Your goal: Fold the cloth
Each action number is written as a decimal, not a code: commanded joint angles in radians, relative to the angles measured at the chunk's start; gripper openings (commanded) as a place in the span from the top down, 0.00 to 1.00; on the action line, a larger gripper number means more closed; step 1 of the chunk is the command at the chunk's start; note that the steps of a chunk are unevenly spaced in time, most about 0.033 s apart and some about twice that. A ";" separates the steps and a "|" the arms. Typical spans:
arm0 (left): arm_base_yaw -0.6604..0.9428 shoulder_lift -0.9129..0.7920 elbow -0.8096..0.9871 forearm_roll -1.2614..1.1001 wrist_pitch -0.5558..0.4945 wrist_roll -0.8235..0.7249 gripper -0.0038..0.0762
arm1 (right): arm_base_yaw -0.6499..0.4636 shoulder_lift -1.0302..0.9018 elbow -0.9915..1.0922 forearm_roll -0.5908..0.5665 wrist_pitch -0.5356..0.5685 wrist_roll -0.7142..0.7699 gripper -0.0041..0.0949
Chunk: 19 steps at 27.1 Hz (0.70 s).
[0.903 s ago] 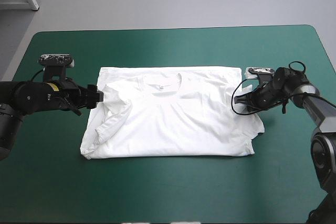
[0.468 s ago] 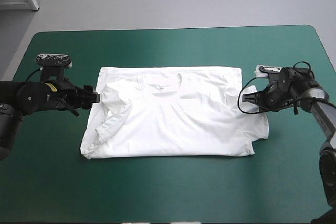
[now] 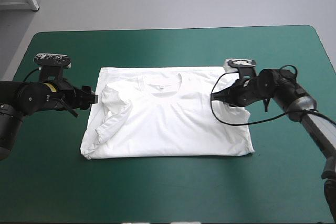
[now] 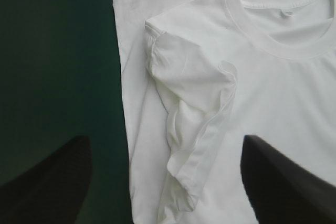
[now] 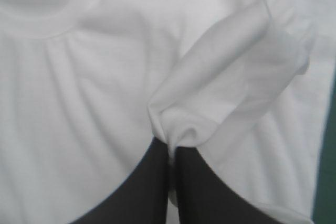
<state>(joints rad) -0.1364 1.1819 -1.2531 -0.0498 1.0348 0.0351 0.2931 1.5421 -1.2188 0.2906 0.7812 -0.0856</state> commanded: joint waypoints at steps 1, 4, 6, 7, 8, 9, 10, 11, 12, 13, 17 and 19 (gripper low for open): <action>0.002 -0.025 -0.036 0.000 -0.042 -0.004 0.25 | 0.076 -0.012 -0.031 0.023 -0.068 -0.017 0.98; 0.002 -0.025 -0.036 0.000 -0.027 -0.002 0.25 | 0.110 0.027 -0.031 0.023 -0.085 -0.017 0.98; 0.002 -0.025 -0.036 0.000 -0.020 0.001 0.25 | 0.117 0.060 -0.031 0.027 -0.091 -0.017 0.97; 0.002 -0.025 -0.036 0.000 -0.015 0.009 0.25 | 0.117 0.073 -0.031 0.027 -0.097 -0.017 0.96; 0.002 -0.025 -0.036 0.000 -0.014 0.014 0.25 | 0.117 0.088 -0.031 0.027 -0.104 -0.017 0.91; 0.002 -0.025 -0.036 0.000 -0.010 0.014 0.25 | 0.117 0.100 -0.031 0.027 -0.110 -0.017 0.84; 0.002 -0.025 -0.036 0.000 -0.007 0.014 0.25 | 0.117 0.111 -0.041 0.027 -0.115 -0.021 0.63; 0.002 -0.025 -0.036 0.000 -0.006 0.014 0.25 | 0.117 0.111 -0.049 0.027 -0.110 -0.021 0.53; 0.002 -0.025 -0.036 -0.001 0.002 0.014 0.25 | 0.117 0.102 -0.074 0.021 -0.075 -0.019 0.30; 0.002 -0.025 -0.036 -0.001 0.008 0.014 0.25 | 0.117 0.089 -0.087 0.019 -0.049 -0.017 0.22; 0.002 -0.025 -0.036 0.001 0.064 0.014 0.25 | 0.117 0.005 -0.109 -0.054 0.057 0.040 0.17; 0.002 -0.025 -0.036 0.019 0.118 0.015 0.25 | 0.117 -0.046 -0.105 -0.114 0.124 0.096 0.19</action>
<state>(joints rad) -0.1364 1.1819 -1.2531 -0.0423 1.1276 0.0502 0.4088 1.6073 -1.2918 0.2430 0.8381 -0.0452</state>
